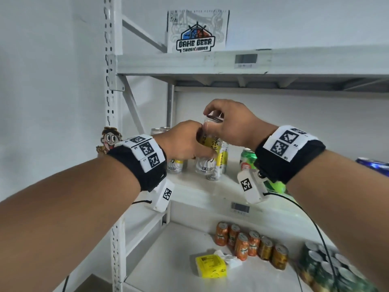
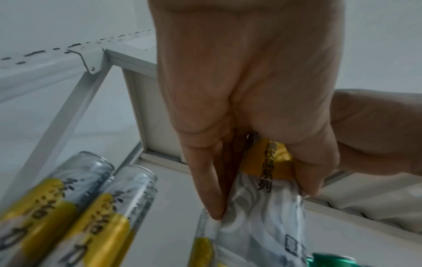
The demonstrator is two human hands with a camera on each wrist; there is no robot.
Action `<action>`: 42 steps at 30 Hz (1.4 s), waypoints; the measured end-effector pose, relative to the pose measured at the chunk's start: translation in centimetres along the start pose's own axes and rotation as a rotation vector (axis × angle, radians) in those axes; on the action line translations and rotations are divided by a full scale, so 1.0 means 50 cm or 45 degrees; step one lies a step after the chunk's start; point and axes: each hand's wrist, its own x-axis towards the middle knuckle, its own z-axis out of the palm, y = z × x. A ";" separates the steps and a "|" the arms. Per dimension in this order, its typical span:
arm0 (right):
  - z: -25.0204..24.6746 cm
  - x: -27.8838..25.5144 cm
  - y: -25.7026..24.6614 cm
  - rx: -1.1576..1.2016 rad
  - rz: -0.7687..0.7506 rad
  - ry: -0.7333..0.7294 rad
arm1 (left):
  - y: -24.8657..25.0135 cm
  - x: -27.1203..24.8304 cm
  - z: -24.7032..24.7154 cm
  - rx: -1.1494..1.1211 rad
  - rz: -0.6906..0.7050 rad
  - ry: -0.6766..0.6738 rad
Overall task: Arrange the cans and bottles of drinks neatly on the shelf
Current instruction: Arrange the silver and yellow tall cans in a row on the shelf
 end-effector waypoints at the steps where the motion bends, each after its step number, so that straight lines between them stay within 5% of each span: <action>1: -0.015 -0.020 0.012 0.021 0.034 0.009 | 0.020 0.000 0.014 -0.030 -0.012 0.006; 11: -0.197 -0.281 0.192 0.015 0.438 0.001 | 0.254 0.032 0.225 -0.381 0.024 -0.076; 17: -0.214 -0.361 0.261 0.301 0.630 0.093 | 0.326 0.047 0.318 -0.530 0.077 -0.119; 24: -0.145 -0.368 0.288 0.423 0.736 0.160 | 0.281 0.063 0.367 -0.702 0.065 -0.195; 30: -0.080 -0.367 0.301 0.817 0.774 0.276 | 0.220 0.074 0.397 -0.921 0.037 -0.220; 42: -0.047 -0.417 0.332 1.037 0.816 0.157 | 0.160 0.074 0.452 -1.225 0.101 -0.312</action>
